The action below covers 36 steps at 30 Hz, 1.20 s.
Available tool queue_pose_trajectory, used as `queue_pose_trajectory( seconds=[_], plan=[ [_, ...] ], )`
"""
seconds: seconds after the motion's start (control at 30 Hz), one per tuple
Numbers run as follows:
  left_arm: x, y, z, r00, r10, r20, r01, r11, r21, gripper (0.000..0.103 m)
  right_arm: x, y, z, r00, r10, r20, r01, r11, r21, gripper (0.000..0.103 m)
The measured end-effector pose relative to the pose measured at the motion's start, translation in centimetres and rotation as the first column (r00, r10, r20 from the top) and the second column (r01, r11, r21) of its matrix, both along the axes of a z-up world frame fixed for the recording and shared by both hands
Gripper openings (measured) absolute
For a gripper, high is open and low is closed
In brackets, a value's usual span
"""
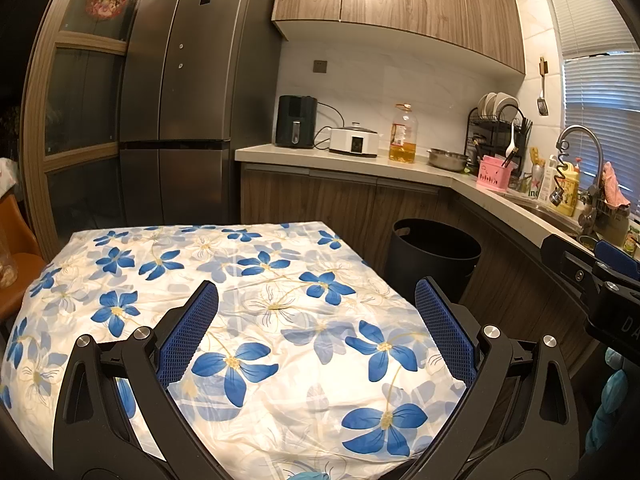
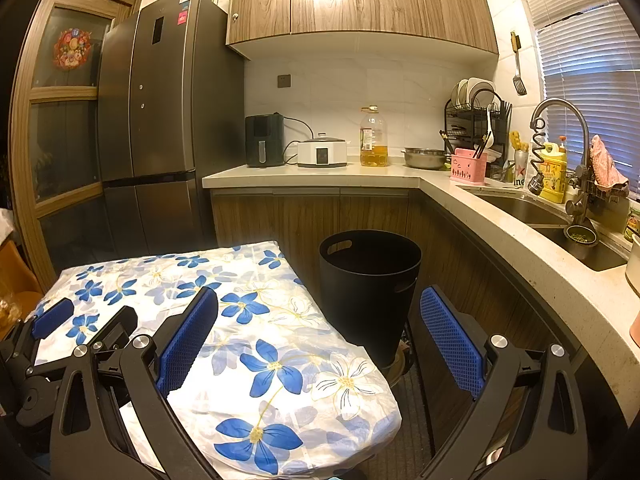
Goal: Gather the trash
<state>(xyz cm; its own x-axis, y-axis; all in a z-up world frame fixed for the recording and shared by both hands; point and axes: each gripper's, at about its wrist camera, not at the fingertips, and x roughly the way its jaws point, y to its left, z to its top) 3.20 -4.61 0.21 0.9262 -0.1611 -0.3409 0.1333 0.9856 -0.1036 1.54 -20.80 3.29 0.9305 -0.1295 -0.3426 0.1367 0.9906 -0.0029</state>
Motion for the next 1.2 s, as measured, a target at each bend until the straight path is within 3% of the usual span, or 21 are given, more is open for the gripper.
queue_pose_trajectory(
  seconds=[1.2],
  plan=[
    [0.10, 0.12, 0.06, 1.000, -0.002, -0.001, 0.002, 1.000, 0.008, 0.097, 0.05, 0.16, -0.15, 1.000, -0.004, 0.003, 0.004, 1.000, 0.011, 0.097]
  ],
)
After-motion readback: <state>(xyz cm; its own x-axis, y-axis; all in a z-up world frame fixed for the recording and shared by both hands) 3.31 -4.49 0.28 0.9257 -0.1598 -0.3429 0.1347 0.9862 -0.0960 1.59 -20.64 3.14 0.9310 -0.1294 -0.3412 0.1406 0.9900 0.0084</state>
